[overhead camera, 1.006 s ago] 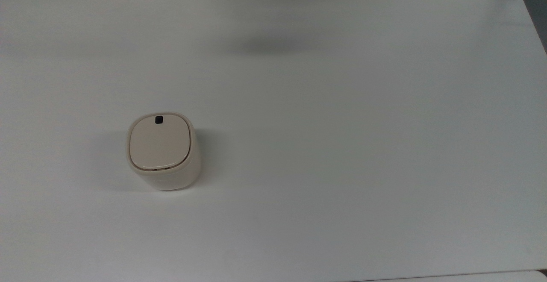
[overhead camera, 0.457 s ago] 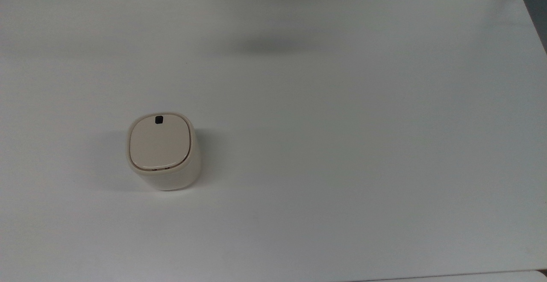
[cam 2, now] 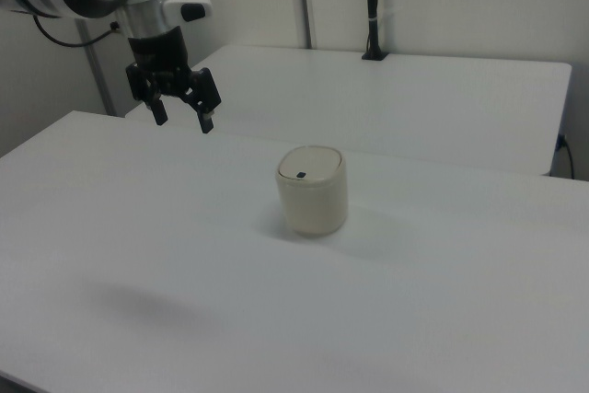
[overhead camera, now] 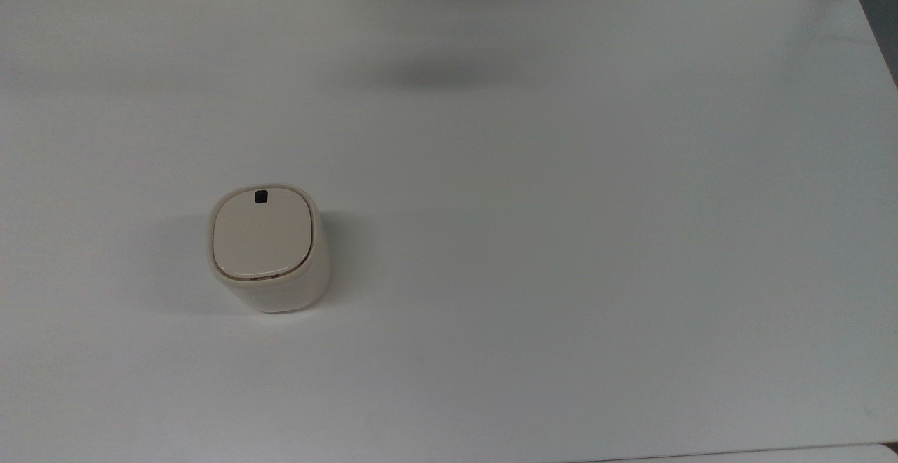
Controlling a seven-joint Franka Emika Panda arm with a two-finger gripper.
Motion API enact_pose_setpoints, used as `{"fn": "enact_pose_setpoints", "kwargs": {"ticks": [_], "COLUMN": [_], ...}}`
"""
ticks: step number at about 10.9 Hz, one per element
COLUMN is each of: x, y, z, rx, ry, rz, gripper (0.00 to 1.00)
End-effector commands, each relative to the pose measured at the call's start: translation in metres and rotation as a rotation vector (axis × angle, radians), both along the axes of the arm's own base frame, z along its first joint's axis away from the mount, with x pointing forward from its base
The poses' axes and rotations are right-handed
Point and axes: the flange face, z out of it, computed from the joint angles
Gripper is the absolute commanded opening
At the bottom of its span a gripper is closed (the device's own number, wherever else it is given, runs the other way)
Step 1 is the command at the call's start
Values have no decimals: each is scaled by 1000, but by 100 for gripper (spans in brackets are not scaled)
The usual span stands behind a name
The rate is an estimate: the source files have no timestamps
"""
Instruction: Open the trash bin
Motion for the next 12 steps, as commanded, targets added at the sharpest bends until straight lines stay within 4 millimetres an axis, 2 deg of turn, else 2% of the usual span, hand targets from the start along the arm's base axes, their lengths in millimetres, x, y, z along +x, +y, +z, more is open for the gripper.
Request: {"fn": "enact_pose_setpoints", "kwargs": {"ticks": [1, 2, 3, 7, 8, 11, 12], "x": [-2, 3, 7, 44, 50, 83, 91], "y": [-5, -14, -19, -30, -31, -30, -30], "z": [2, -6, -5, -19, -25, -47, -53], "rx": [21, 21, 23, 32, 30, 10, 13], "ry": [-18, -9, -26, -180, -185, -291, -326], "rz": [-3, -18, -31, -224, -251, -347, -402], "gripper": [100, 99, 92, 79, 66, 15, 5]}}
